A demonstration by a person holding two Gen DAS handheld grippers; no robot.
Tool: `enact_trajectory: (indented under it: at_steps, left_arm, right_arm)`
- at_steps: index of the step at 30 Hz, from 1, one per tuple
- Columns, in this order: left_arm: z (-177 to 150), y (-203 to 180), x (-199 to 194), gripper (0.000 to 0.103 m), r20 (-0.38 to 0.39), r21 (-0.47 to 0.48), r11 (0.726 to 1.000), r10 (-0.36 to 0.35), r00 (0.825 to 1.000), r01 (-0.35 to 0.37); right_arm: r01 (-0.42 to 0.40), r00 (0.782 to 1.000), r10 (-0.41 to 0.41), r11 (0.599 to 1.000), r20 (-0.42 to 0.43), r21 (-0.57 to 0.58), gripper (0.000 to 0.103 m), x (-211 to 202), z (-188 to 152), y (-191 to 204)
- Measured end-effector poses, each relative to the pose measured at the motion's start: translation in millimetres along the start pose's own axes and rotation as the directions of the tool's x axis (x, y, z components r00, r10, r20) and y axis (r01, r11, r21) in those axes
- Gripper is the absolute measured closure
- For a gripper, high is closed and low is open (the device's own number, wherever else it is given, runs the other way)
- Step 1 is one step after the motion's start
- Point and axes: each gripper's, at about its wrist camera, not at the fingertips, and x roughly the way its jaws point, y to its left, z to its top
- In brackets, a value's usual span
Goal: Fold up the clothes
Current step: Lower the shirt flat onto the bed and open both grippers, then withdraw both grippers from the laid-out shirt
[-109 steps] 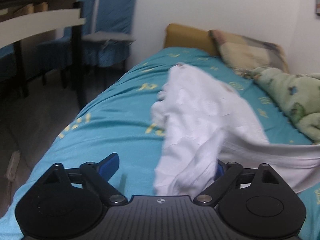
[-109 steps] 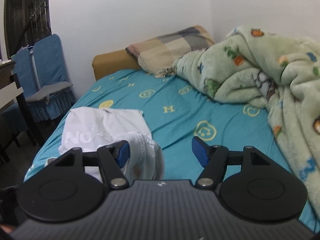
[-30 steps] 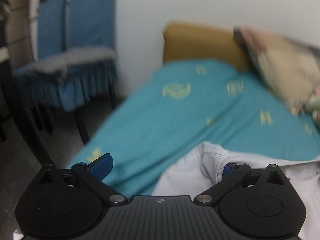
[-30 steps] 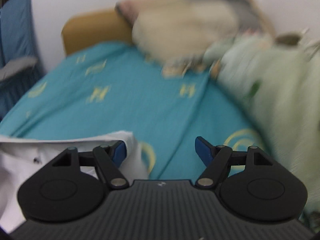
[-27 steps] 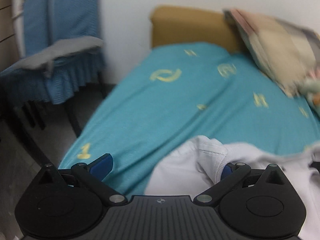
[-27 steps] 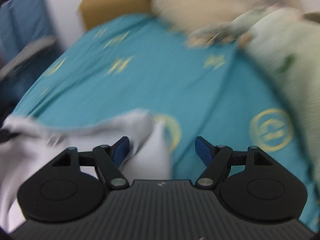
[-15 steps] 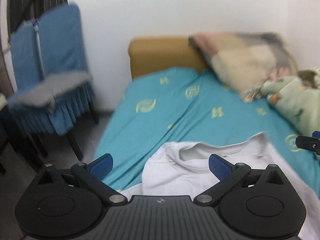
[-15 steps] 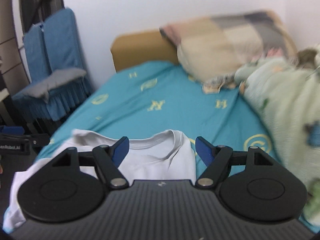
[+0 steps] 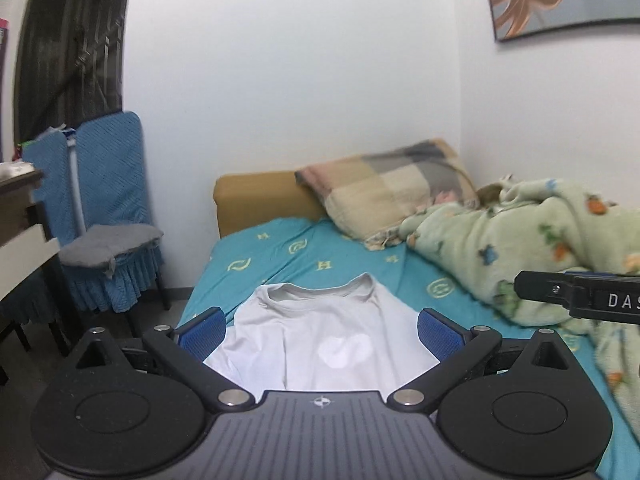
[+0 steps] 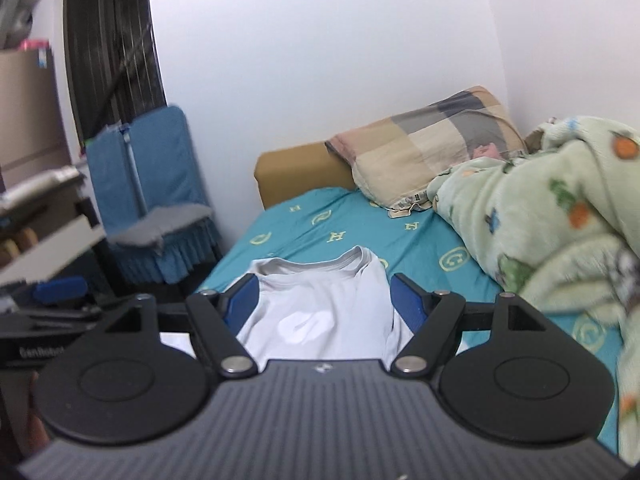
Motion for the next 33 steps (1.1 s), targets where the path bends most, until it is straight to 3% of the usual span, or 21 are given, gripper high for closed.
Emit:
enact_trajectory:
  at_steps: [7,11,13,16,20,22,23,28,33]
  left_arm:
    - [-46.4,-39.5,-88.6,0.0,0.026,-0.052,0.998,0.026,0.999,-0.024]
    - [-77.6,-30.9,-93.9,0.0,-0.027,-0.095,0.993,0.061,0.998,-0.063]
    - [-88.2,-18.7,-86.9,0.0,-0.074,-0.131,0.988,0.07,0.995,-0.079]
    - [-94.9,7.5,-68.0,0.0,-0.134,-0.222,0.969,0.077,0.988,-0.106]
    - [-96.1,57.3,-36.4,0.001,-0.173,-0.39,0.909,0.083,0.981,-0.146]
    - [-97.5,84.8,-17.5,0.001,-0.176,-0.471,0.866,0.093,0.98,-0.167]
    - [-99.2,98.3,-7.8,0.001,-0.177,-0.508,0.843,0.103,0.979,-0.18]
    - [-114.6,158.9,42.5,0.007,-0.192,-0.644,0.73,0.136,0.972,-0.229]
    - [-132.9,198.8,101.8,0.014,-0.208,-0.7,0.673,0.126,0.97,-0.237]
  right_arm:
    - [-0.031,1.0,0.031,0.999,0.005,-0.017,0.029,-41.3,-28.1,1.0]
    - [-0.051,0.999,0.051,0.999,0.006,-0.02,0.029,-54.2,-43.4,0.4]
    - [-0.061,0.998,0.061,0.998,0.007,-0.021,0.043,-60.6,-51.1,0.0]
    - [-0.069,0.998,0.069,0.997,-0.004,0.021,0.05,-58.7,-53.2,-2.4]
    - [-0.105,0.993,0.107,0.994,-0.044,0.044,0.048,-50.2,-60.8,-4.4]
    - [-0.103,0.993,0.106,0.993,-0.058,0.056,0.024,-40.9,-64.6,-4.8]
    - [-0.1,0.992,0.104,0.993,-0.065,0.062,0.018,-36.1,-66.5,-4.9]
    - [-0.081,0.987,0.094,0.991,-0.127,0.106,0.019,-1.7,-76.1,-7.1]
    - [-0.056,0.981,0.084,0.986,-0.175,0.158,0.019,41.8,-85.9,-10.7]
